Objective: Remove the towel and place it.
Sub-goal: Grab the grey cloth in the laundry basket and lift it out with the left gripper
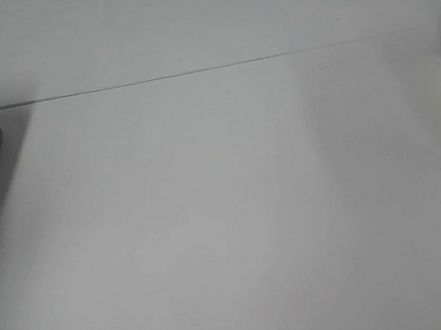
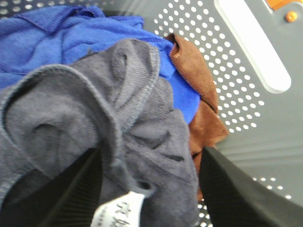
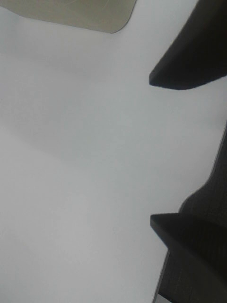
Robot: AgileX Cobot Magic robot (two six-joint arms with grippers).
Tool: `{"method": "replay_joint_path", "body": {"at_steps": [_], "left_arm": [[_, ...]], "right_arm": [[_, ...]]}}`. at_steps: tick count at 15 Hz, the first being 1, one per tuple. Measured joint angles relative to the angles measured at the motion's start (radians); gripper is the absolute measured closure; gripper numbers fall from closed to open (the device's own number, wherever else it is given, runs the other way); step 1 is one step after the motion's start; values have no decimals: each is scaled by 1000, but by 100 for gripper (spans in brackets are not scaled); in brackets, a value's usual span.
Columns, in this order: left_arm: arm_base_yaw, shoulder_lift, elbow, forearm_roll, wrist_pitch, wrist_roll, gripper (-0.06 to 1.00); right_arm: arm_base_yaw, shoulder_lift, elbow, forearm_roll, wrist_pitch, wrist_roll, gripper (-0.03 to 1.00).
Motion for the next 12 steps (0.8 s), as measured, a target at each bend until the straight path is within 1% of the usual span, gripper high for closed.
{"method": "replay_joint_path", "body": {"at_steps": [2,4,5,6,8,12], "left_arm": [[0,2,-1,5,46,0,42],[0,4,-1,15,64,0,43],[0,5,-1,22,66,0,46],[0,5,-1,28,68,0,50],[0,5,-1,47,68,0,63],[0,5,-1,54,68,-6,86]], "right_arm": [[0,0,0,-12,0,21,26],[0,0,0,-18,0,24,26],[0,0,0,-18,0,24,26],[0,0,0,-18,0,24,26],[0,0,0,-18,0,25,26],[0,0,0,-18,0,25,26]]}}
